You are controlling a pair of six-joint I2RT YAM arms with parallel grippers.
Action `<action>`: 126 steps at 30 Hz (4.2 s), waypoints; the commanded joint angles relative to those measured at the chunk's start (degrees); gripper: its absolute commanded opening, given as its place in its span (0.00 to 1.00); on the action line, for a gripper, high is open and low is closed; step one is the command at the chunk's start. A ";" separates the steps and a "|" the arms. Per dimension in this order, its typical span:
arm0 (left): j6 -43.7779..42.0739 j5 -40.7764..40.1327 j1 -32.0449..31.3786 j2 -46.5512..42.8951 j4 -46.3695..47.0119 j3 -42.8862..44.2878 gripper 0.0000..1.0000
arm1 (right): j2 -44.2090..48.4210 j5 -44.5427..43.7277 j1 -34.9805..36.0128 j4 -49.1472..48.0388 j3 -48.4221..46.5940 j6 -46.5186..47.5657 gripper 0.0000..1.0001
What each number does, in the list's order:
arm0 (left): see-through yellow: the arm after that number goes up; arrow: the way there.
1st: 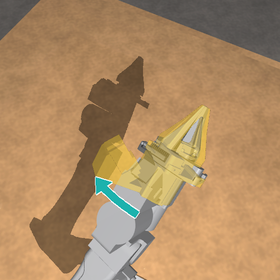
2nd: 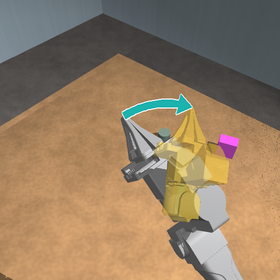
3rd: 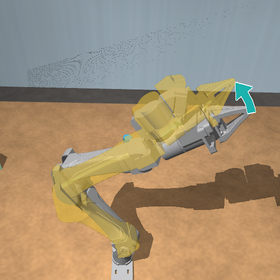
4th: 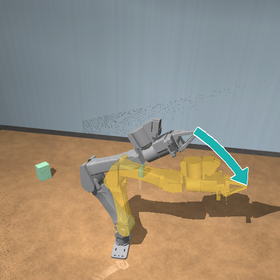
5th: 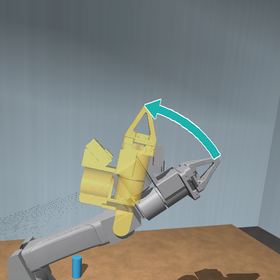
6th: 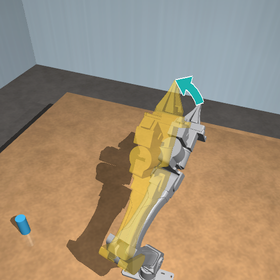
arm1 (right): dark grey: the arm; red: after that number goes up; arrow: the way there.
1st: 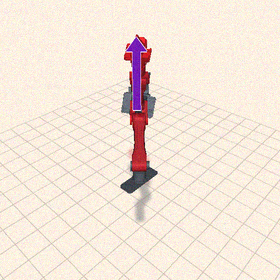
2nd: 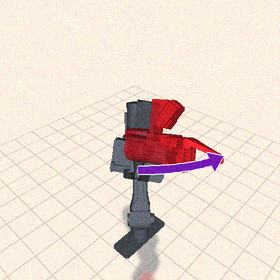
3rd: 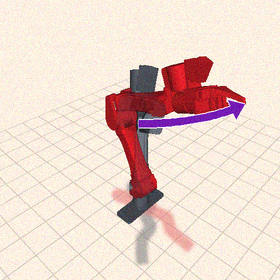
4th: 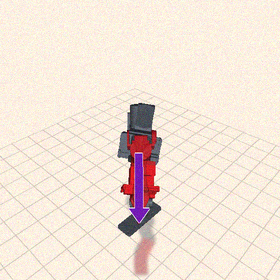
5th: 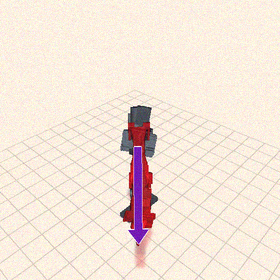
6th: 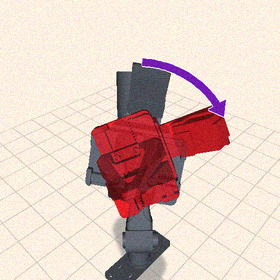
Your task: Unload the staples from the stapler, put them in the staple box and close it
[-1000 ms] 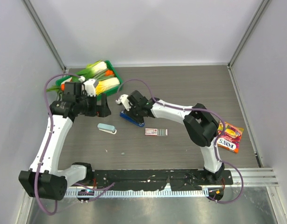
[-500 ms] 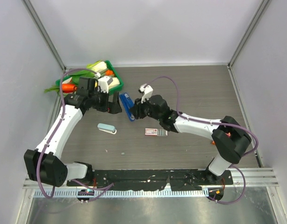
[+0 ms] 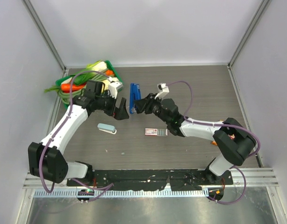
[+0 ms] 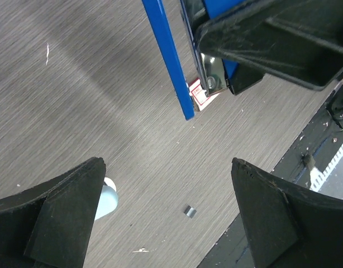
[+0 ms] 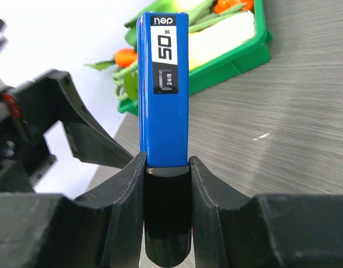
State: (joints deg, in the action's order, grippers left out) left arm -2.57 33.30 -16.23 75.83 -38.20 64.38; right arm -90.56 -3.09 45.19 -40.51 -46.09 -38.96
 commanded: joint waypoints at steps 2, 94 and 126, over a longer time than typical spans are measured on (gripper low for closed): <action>-4.11 2.56 -1.26 2.12 3.21 1.54 1.00 | 2.85 0.28 -1.51 -15.90 0.12 -9.28 0.01; -47.79 -53.25 -22.62 -1.65 29.93 -25.09 0.00 | 5.22 30.51 -11.88 -15.13 16.64 3.19 0.01; -52.10 -56.94 -23.94 -2.09 32.66 -29.93 0.00 | 13.04 41.93 -19.70 6.85 9.25 11.98 0.01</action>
State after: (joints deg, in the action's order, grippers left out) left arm -51.62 -19.14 -39.88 74.24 -0.86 36.58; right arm -83.00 40.62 27.94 -26.98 -34.61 -22.74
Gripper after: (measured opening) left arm 0.138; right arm 0.374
